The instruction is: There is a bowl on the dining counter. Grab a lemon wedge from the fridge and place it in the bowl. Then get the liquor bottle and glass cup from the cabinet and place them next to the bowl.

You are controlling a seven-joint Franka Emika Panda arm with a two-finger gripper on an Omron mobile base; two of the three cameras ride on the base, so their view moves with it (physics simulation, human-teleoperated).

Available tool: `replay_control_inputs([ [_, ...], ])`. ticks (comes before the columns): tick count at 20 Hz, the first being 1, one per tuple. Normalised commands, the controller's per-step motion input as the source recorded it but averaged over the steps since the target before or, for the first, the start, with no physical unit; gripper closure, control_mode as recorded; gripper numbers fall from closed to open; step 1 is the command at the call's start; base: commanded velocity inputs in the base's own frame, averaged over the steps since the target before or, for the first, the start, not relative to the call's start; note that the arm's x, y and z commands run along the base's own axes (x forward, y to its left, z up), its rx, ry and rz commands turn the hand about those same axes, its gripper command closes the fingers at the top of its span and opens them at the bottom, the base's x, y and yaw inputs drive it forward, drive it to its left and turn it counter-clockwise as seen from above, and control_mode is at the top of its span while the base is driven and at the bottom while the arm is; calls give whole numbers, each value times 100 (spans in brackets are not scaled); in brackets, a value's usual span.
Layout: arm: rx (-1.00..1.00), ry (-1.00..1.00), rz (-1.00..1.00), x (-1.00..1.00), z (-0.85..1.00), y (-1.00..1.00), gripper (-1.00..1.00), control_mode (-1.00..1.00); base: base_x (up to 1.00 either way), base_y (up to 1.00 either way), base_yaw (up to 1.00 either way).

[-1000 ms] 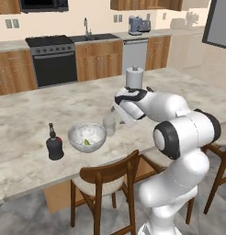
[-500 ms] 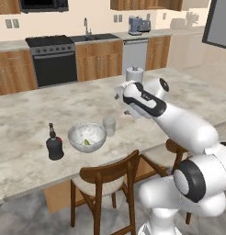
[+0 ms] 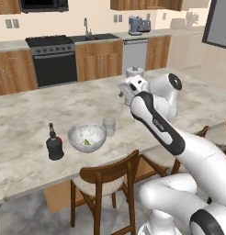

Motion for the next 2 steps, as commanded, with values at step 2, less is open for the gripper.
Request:
replay_control_inputs([
  [2, -12, 0, -9, -91, 40, 1, -100, -100, 0, 0, 0],
])
